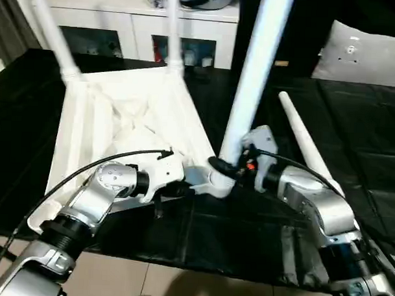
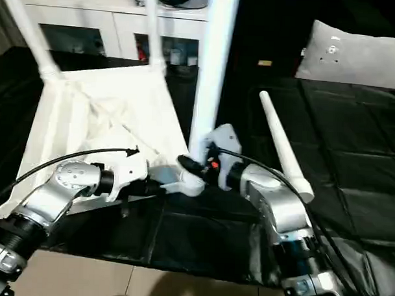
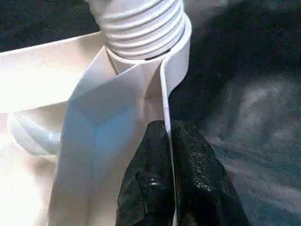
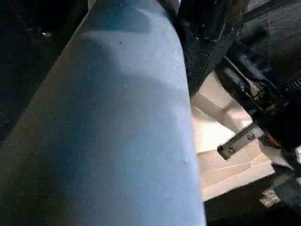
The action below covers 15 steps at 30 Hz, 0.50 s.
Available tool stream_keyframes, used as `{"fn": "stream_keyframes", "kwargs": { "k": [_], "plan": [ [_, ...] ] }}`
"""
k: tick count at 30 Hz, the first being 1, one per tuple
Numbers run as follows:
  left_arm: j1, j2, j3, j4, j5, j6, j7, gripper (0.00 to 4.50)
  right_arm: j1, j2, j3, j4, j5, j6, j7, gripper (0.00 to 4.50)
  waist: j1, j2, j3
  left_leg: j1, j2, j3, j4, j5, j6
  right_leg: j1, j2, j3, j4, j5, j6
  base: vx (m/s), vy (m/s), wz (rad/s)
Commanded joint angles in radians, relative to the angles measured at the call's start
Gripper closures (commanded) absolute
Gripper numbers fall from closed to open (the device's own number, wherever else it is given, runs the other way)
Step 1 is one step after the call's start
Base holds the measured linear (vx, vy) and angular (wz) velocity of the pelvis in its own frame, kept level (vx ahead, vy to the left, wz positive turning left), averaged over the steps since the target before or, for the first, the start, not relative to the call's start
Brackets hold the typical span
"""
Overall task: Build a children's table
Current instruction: Insert table leg to table base
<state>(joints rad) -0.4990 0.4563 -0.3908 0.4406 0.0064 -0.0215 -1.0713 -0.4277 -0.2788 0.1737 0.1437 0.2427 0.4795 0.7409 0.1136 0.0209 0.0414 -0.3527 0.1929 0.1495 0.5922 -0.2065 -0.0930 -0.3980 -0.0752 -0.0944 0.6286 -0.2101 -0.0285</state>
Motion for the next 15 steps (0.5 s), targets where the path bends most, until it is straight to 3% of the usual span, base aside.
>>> {"fn": "stream_keyframes", "kwargs": {
  "k": [1,8,15],
  "plan": [
    [0.004,-0.001,-0.032,-0.006,0.025,-0.046,-0.051,4.50,-0.013,0.001,0.017,0.027,0.008,0.027,0.016,2.59,-0.001,-0.002,-0.059,-0.005,0.033,0.001,-0.067,-0.084,0.021,0.064,-0.074,0.063,-0.071,-0.073,-0.169,0.000,0.000,0.00],
    [-0.014,-0.010,-0.038,0.029,0.041,-0.071,-0.038,4.50,-0.015,0.010,0.015,0.084,0.013,0.037,0.030,2.59,0.001,-0.001,-0.059,-0.004,0.033,0.001,-0.067,-0.096,0.011,0.064,-0.076,0.063,-0.074,-0.094,-0.166,0.000,0.000,0.00],
    [-0.017,-0.014,-0.030,0.041,0.042,-0.085,-0.038,4.50,0.018,0.039,-0.072,0.134,0.077,0.042,0.030,2.59,0.003,0.002,-0.061,-0.003,0.035,0.000,-0.068,-0.101,0.007,0.065,-0.077,0.063,-0.073,-0.083,-0.172,0.000,0.000,0.00]
  ]
}}
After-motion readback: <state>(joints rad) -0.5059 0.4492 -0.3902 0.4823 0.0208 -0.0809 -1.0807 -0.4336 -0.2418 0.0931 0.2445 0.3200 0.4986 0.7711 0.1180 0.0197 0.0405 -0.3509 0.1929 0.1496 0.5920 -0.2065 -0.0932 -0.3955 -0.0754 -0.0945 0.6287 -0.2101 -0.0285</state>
